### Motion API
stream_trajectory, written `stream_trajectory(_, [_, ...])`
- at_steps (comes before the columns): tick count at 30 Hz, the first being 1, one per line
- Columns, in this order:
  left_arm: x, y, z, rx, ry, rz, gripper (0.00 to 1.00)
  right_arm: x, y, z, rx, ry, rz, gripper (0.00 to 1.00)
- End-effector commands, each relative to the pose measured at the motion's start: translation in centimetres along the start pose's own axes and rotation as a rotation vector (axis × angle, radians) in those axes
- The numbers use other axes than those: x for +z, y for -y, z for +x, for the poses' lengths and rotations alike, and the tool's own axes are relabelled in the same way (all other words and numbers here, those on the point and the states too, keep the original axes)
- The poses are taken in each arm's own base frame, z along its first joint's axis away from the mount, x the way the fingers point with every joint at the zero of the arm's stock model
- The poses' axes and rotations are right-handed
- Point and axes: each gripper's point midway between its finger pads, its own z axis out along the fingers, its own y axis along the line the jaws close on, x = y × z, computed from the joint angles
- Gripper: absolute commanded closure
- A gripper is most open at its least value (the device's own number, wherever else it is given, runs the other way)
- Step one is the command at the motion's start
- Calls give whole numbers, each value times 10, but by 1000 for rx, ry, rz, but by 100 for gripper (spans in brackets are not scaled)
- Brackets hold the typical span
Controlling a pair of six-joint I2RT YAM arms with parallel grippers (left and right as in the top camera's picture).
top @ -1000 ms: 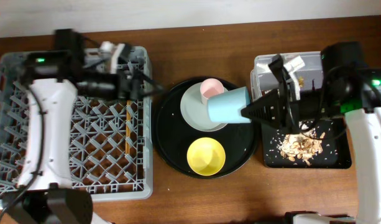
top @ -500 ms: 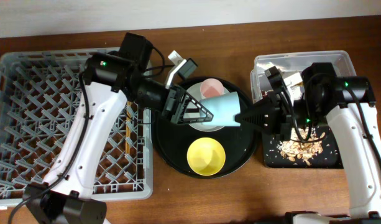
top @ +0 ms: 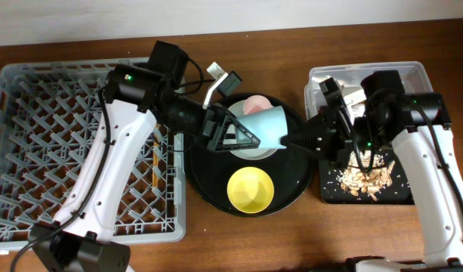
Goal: Sort waste into correct bins and load items into the dishwasher rack
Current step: 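Pass the blue cup from the right gripper to the left gripper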
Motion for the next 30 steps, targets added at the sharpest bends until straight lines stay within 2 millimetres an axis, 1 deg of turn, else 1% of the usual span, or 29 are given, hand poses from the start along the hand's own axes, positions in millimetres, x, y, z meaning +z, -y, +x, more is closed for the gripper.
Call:
stream_trajectory(1, [11,23,0,41,-1,97,24,4,0,1,-37,-9,-15,96])
stream_trajectory(5, [12,21,1,41,-8,83,25,4,0,1,-48,-9,-15,96])
stream_trajectory(7, [12,15,3,42,-21,50,28,4,1,1,-49,-8,-14,96])
stream_trajectory(8, [12,11,4,42,-30,29,33,4,1,1,-49,-8,-13,96])
stream_trajectory(10, [12,8,5,42,-34,14,34,4,1,1,-48,-8,-13,96])
stream_trajectory(15, [3,3,1,38,-10,-3,35,4,0,1,-38,-9,-13,96])
stream_trajectory(18, [1,1,1,39,-7,-10,40,4,0,2,-29,-9,-13,96])
stream_trajectory(19, [1,1,1,40,-8,-13,46,4,0,2,-29,-9,-13,95])
stream_trajectory(20, [1,0,1,40,-9,-16,53,4,0,2,-29,-9,-13,90])
stream_trajectory(21, [1,0,1,39,-9,-17,57,4,0,2,-27,-9,-13,77])
stream_trajectory(23, [1,0,1,39,-9,-16,61,4,0,2,-10,-11,-12,74])
stream_trajectory(24, [1,0,1,40,-9,-16,62,4,0,2,-8,-12,-12,69])
stream_trajectory(25, [1,0,1,39,-9,-17,62,4,0,2,-8,-13,-11,59])
stream_trajectory(27, [1,-1,1,40,-10,-21,66,4,2,5,9,-26,-3,43])
stream_trajectory(30, [-5,-10,2,35,-12,-67,71,3,5,9,28,-53,17,33])
